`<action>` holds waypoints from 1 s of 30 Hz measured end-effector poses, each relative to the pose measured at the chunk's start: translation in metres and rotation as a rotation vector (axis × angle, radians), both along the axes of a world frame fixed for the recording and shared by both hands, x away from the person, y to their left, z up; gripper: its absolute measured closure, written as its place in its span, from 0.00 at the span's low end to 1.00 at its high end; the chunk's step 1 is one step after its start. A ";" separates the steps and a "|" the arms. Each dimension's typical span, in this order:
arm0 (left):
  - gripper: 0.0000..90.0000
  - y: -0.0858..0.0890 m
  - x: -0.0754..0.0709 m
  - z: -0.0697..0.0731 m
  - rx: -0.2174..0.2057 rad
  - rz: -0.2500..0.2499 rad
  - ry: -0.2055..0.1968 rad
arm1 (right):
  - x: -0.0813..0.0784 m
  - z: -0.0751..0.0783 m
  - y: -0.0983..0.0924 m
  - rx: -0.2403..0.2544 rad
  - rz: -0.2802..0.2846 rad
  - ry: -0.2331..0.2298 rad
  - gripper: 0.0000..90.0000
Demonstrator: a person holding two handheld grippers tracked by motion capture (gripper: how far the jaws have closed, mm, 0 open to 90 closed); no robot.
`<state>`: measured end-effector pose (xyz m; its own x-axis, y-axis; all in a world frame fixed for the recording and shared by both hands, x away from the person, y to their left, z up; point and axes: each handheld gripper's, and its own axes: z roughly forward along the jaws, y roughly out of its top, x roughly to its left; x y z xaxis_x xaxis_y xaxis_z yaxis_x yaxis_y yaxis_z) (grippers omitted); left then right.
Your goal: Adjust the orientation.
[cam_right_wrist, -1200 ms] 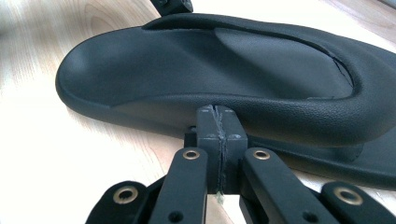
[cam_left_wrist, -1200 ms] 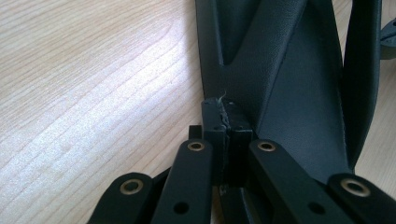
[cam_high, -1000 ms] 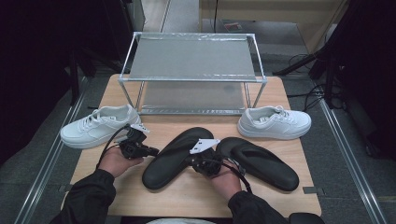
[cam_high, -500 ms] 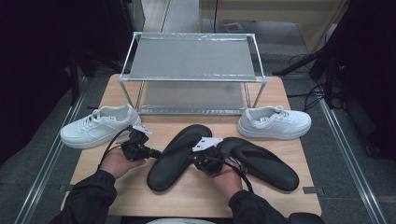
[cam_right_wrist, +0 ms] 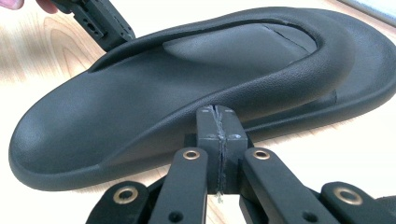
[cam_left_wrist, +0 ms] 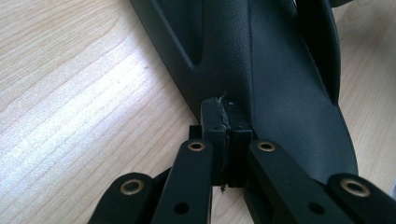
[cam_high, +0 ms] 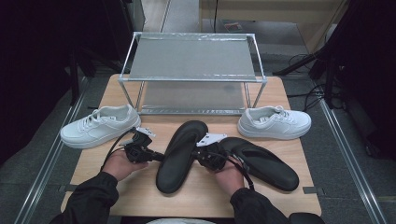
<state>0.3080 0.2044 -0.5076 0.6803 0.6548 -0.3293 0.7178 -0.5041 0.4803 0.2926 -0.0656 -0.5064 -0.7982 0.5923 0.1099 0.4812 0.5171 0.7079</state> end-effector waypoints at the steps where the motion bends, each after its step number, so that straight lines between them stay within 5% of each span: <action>1: 1.00 0.000 0.000 0.000 0.000 0.001 0.001 | 0.000 0.000 0.000 0.000 0.000 -0.001 1.00; 22: 1.00 -0.009 -0.005 0.001 -0.009 -0.042 0.015 | 0.015 0.001 -0.002 0.000 -0.036 -0.002 1.00; 26: 0.90 -0.007 -0.003 0.001 0.001 -0.023 0.015 | 0.015 0.002 -0.005 -0.005 -0.038 0.000 0.99; 30: 0.79 0.001 -0.002 0.010 -0.047 -0.009 -0.039 | 0.015 0.009 -0.011 0.032 -0.015 -0.003 0.89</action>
